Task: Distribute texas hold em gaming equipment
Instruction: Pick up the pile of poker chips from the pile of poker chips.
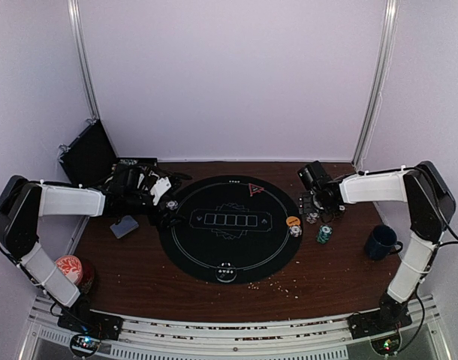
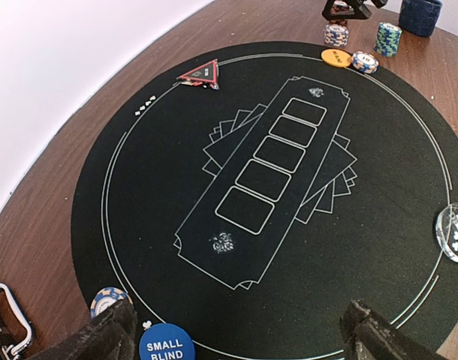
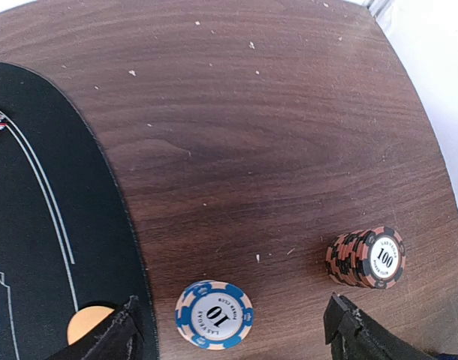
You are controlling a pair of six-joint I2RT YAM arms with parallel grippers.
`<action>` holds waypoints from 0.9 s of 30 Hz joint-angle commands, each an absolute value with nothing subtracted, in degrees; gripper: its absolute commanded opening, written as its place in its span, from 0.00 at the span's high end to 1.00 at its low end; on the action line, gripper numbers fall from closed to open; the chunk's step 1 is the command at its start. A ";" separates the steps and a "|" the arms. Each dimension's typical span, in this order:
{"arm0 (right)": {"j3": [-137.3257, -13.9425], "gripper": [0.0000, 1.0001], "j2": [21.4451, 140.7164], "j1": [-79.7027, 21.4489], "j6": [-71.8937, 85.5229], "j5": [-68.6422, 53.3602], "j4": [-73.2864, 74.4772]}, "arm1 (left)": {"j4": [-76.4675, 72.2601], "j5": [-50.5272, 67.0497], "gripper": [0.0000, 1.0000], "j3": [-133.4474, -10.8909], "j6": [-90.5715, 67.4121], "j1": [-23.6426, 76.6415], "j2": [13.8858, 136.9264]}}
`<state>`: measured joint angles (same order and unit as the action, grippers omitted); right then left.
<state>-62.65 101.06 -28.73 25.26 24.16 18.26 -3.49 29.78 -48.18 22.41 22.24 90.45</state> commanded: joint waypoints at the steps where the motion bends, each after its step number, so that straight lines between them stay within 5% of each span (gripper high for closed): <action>1: -61.94 0.16 101.69 -27.21 25.88 23.35 17.12 | -6.32 30.47 0.02 -48.34 22.50 22.14 91.32; 27: -61.70 0.30 107.25 -26.19 25.84 19.43 14.60 | -6.39 30.60 0.02 -48.25 22.49 22.08 91.12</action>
